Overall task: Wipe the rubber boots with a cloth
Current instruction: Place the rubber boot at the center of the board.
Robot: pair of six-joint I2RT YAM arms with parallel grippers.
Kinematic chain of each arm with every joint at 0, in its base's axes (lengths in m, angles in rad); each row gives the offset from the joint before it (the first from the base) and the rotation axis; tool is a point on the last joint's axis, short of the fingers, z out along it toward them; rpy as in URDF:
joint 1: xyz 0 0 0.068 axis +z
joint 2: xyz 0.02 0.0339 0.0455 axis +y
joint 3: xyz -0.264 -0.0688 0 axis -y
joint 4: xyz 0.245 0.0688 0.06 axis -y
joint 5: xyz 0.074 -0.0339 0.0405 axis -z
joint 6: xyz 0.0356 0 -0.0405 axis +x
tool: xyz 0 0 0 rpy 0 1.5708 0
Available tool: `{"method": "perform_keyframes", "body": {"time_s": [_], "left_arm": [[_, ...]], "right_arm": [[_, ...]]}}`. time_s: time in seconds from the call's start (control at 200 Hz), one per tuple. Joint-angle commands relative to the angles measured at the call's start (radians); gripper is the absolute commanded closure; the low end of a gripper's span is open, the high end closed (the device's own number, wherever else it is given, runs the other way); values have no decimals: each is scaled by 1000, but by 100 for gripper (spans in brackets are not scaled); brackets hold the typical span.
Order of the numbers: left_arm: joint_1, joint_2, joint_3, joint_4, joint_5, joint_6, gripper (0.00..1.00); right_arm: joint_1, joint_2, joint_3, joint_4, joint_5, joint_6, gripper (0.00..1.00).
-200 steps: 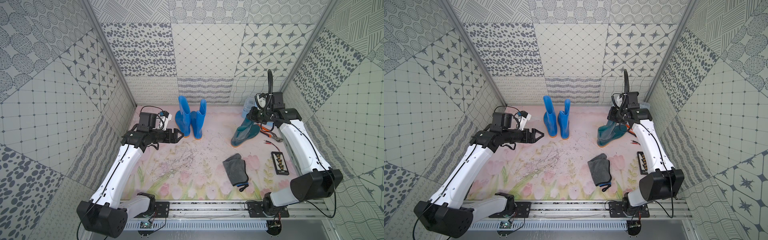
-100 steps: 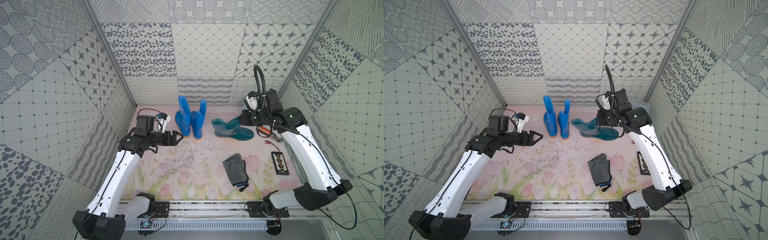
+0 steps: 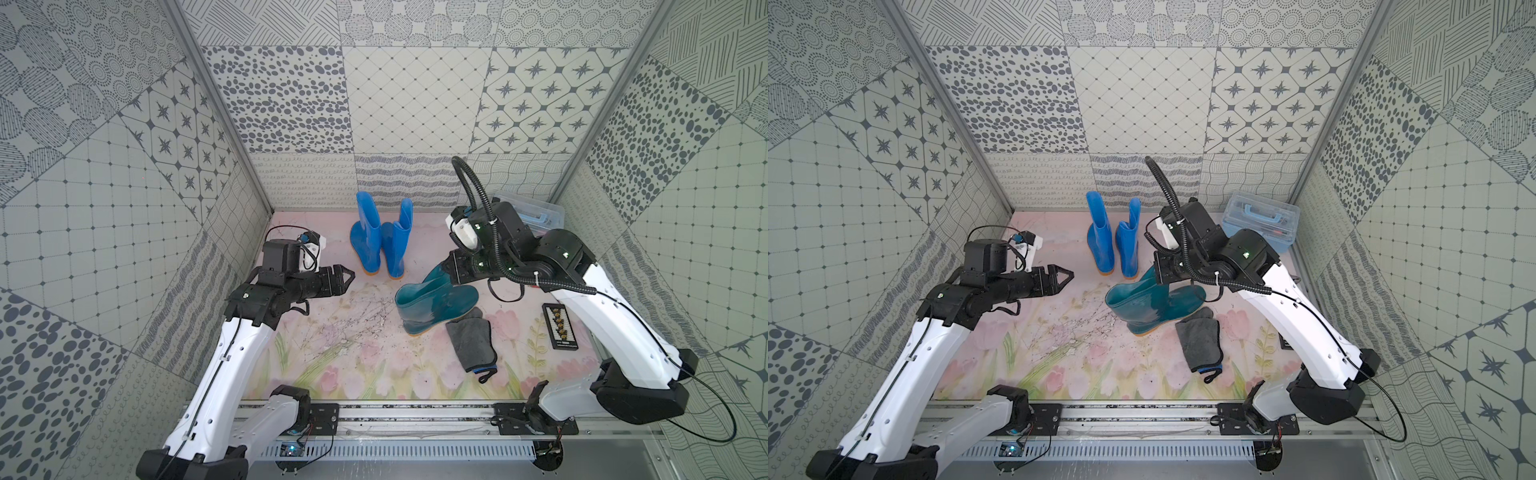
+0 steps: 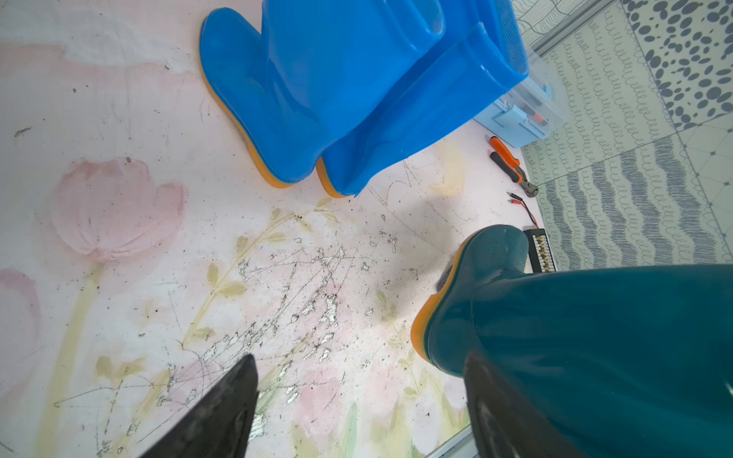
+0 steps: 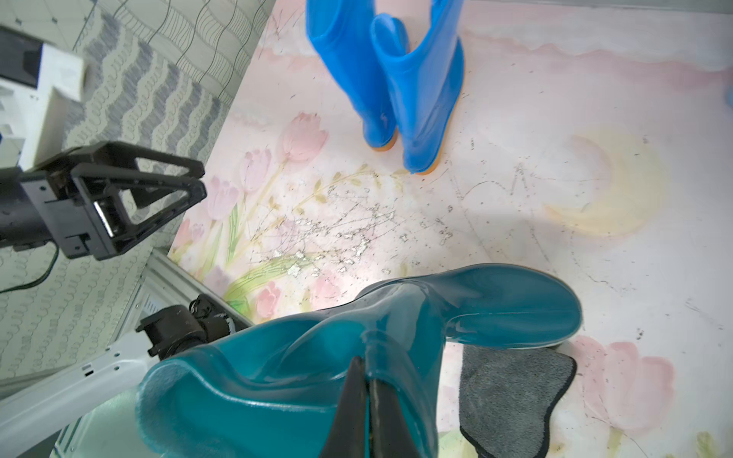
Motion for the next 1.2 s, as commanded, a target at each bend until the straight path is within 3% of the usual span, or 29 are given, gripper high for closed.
{"method": "perform_keyframes", "body": {"time_s": [0.0,0.185,0.295,0.39,0.81,0.89,1.04,1.11,1.175,1.195], "left_arm": [[8,-55,-20,-54,-43,-36,22],[12,-121,-33,-113,-91,-25,22],[14,-143,-46,-136,-109,-27,22],[15,-161,-69,-141,-112,-33,22],[15,-138,-269,-27,67,-100,29],[12,-127,-302,-3,87,-116,29],[-19,-110,-346,22,89,-153,29],[-53,-106,-364,37,66,-175,28],[-100,-96,-389,66,52,-209,28],[-117,-92,-397,76,49,-219,28]], "right_arm": [[91,74,64,164,-14,32,100],[216,262,211,190,-135,11,100],[236,360,312,117,-152,-38,100],[222,376,305,61,-128,-75,100],[-199,29,-528,373,-316,-67,100],[-242,33,-631,454,-363,-63,100],[-250,53,-681,481,-298,-45,100],[-251,47,-671,465,-224,-35,81],[-256,34,-654,424,-120,-31,46],[-259,29,-649,407,-90,-28,39]]}}
